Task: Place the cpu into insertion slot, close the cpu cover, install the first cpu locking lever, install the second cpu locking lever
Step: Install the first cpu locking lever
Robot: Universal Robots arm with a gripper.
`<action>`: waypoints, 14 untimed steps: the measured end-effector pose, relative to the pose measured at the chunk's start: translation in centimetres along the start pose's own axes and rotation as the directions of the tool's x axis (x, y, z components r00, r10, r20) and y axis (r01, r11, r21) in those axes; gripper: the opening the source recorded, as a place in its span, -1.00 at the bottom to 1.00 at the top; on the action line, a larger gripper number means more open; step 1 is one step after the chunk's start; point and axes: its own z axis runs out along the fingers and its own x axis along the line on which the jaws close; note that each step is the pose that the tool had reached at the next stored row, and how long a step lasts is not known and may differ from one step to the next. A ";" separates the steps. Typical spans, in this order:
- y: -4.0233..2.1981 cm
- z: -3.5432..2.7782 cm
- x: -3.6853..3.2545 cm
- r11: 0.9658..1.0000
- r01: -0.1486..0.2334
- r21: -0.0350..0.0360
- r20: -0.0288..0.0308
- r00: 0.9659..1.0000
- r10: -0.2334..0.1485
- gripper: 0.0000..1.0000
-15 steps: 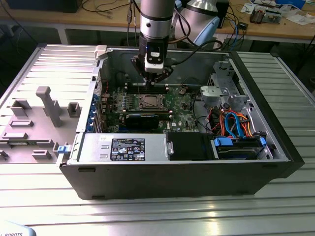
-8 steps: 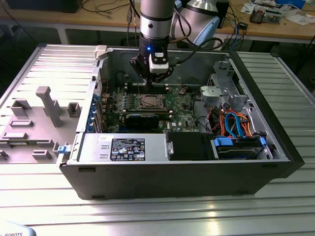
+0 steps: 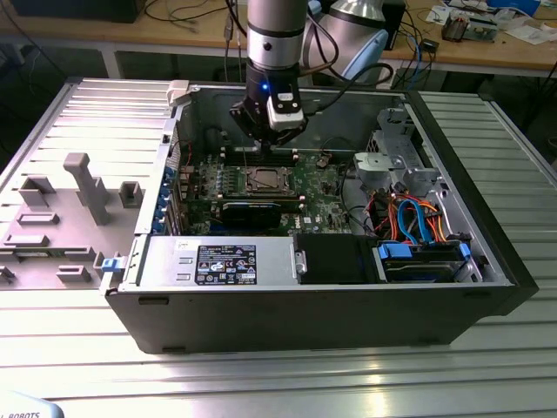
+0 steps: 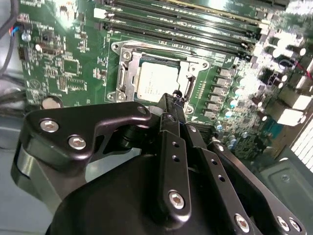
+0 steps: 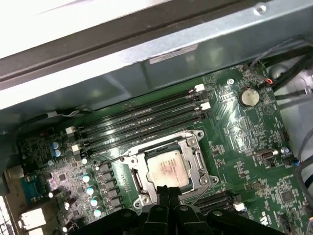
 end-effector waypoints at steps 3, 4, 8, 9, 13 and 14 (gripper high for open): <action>0.00 0.02 0.00 0.999 0.036 -0.020 -0.005 0.999 -0.037 -0.79; 0.00 0.02 0.00 0.998 0.042 -0.036 -0.009 0.999 -0.042 -0.79; -0.07 0.05 0.02 0.996 0.060 -0.066 -0.005 0.998 -0.060 -0.79; -0.07 0.06 0.02 0.995 0.071 -0.067 -0.002 0.997 -0.071 -0.79; -0.08 0.10 0.02 0.986 0.151 -0.068 0.010 0.989 -0.151 -0.79; -0.08 0.11 0.02 0.983 0.170 -0.068 0.012 0.986 -0.169 -0.79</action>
